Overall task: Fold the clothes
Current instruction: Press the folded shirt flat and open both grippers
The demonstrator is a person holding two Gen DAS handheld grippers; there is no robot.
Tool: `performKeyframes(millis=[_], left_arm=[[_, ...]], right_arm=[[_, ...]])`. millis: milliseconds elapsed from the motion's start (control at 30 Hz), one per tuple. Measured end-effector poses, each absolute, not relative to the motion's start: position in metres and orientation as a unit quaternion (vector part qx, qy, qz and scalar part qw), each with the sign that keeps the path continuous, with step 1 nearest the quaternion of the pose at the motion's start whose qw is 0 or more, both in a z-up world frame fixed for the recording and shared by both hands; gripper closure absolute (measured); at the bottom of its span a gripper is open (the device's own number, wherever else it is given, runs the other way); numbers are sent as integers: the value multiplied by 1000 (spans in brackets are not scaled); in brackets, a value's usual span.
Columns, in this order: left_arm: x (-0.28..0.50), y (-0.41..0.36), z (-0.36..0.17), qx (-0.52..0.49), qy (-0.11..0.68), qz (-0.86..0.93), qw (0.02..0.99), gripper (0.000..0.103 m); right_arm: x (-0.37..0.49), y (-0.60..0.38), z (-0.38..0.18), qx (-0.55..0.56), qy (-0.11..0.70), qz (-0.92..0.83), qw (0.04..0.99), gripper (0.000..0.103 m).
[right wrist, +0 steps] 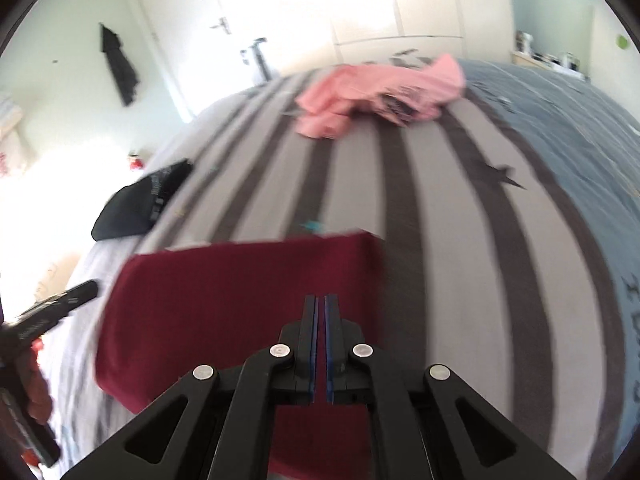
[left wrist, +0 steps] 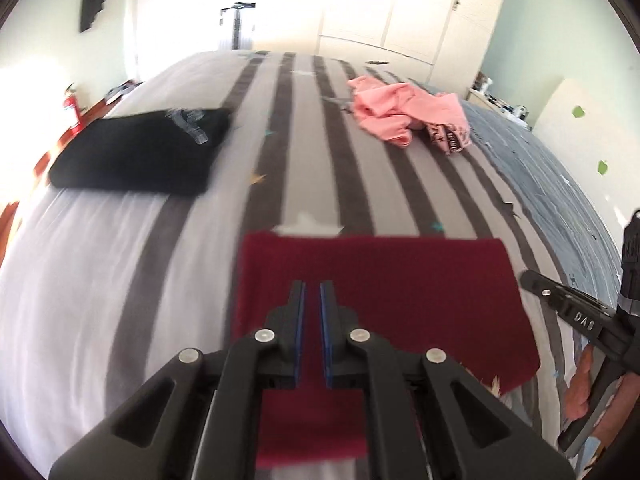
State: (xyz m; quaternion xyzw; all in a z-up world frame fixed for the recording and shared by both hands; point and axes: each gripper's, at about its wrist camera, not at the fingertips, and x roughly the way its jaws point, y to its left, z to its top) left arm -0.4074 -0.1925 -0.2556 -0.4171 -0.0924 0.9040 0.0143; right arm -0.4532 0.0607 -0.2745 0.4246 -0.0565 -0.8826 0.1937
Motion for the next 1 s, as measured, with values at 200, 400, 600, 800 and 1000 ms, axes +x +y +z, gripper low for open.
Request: performKeyframes(millis=[200,400,600,800,1000], left_arm=[[-463,-161,-274,-435,-82,895,51,99],[-480,-164,-314,-470,-64,879,47,99],[-469,-198,-307,-454,-72,887,26,101],[-471,-213,-306,-442,-56,895,-1,101],[-475,-230,-334,-461,-65,885,-13,101]], right_arm=[[-487,14,-298,441,-45,-867,226,100],[-515,-23,-321,459,-33,-852,249,103],[-518,8,-318,444,-25,-866,227,103],[-534,46,-328,455,-61,-869,187,103],[-534,44,-329,454,-41,-869,193,103]])
